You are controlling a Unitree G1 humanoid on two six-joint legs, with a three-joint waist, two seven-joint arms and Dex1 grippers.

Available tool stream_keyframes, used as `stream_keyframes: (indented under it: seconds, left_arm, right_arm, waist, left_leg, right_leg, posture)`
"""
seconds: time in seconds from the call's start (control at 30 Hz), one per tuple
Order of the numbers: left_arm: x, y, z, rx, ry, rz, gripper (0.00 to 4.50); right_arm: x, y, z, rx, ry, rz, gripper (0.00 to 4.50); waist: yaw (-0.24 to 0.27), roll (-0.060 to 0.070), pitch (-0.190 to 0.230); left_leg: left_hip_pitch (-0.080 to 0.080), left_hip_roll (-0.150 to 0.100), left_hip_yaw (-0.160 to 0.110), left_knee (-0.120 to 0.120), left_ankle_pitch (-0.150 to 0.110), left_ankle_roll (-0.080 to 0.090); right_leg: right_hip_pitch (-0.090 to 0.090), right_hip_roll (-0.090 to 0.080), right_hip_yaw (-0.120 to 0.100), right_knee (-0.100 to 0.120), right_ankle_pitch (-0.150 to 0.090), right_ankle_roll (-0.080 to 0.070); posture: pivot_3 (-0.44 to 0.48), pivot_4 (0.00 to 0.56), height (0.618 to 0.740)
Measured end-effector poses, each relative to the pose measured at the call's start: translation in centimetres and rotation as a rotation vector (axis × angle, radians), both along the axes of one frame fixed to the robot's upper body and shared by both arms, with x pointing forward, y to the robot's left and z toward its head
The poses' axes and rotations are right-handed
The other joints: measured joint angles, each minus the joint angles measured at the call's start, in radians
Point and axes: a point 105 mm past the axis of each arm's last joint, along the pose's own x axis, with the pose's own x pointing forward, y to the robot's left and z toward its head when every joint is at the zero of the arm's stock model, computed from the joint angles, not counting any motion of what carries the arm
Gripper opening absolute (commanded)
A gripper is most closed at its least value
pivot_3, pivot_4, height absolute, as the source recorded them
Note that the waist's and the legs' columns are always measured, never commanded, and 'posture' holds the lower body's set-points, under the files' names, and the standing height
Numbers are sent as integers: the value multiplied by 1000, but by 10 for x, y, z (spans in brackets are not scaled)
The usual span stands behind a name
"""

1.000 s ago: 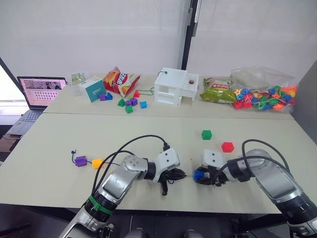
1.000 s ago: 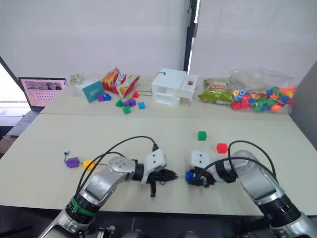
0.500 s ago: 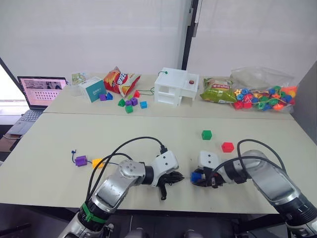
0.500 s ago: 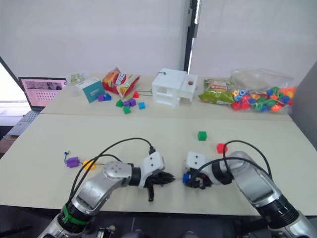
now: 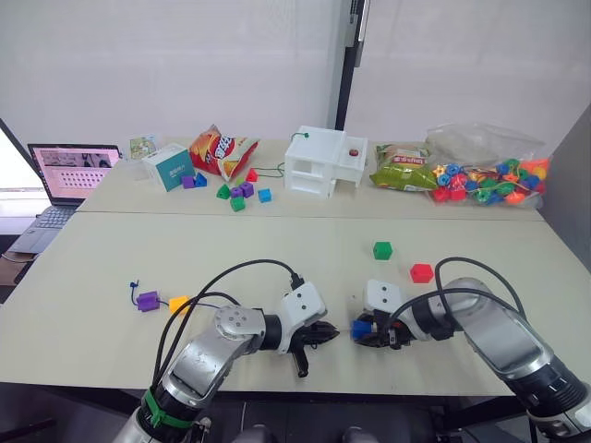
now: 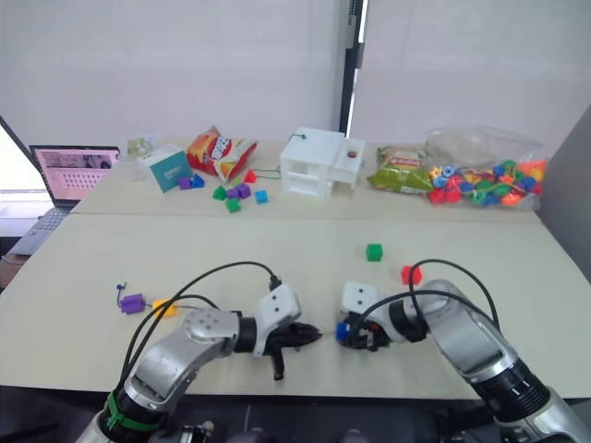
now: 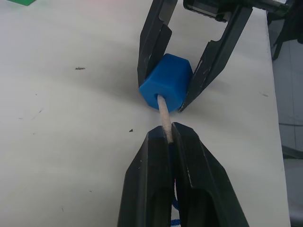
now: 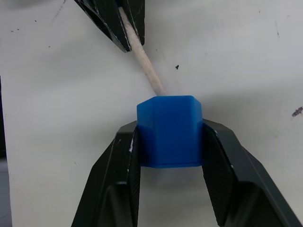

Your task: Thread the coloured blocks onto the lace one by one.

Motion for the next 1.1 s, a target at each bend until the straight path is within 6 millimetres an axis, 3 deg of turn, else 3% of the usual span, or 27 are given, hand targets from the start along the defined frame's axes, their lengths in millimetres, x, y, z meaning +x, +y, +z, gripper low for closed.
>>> stream_keyframes:
  seconds: [0.67, 0.83, 0.97, 1.1]
  left_arm:
    - [1, 11, -1, -43, -4, -68, 0]
    - [-5, 17, 6, -66, -22, -66, 0]
    - [-19, 8, 16, -120, -33, -115, 0]
    - [-19, 8, 16, -128, -31, -96, 0]
  right_arm:
    - [-5, 1, 0, 3, 27, 46, 1299]
    - [-4, -1, -1, 2, 29, 38, 1299]
    - [-4, 0, -1, 3, 26, 35, 1299]
    - [-3, 1, -1, 8, 22, 31, 1299]
  waist:
    - [3, 0, 0]
    - [4, 0, 0]
    - [4, 0, 0]
    - [3, 0, 0]
  left_leg:
    - [-1, 0, 0, 0, 0, 0]
    - [-1, 0, -1, 0, 0, 0]
    - [-1, 0, -1, -1, 0, 0]
    - [-1, 1, -1, -1, 0, 0]
  right_leg:
    - [-1, -2, 0, -1, 0, 0]
    - [-1, -2, 0, -1, 0, 0]
    - [0, -3, 0, -2, 0, 0]
    - [0, -2, 0, -2, 0, 0]
  posture:
    - [0, 150, 740]
    - [0, 150, 740]
    - [0, 150, 740]
    - [0, 150, 740]
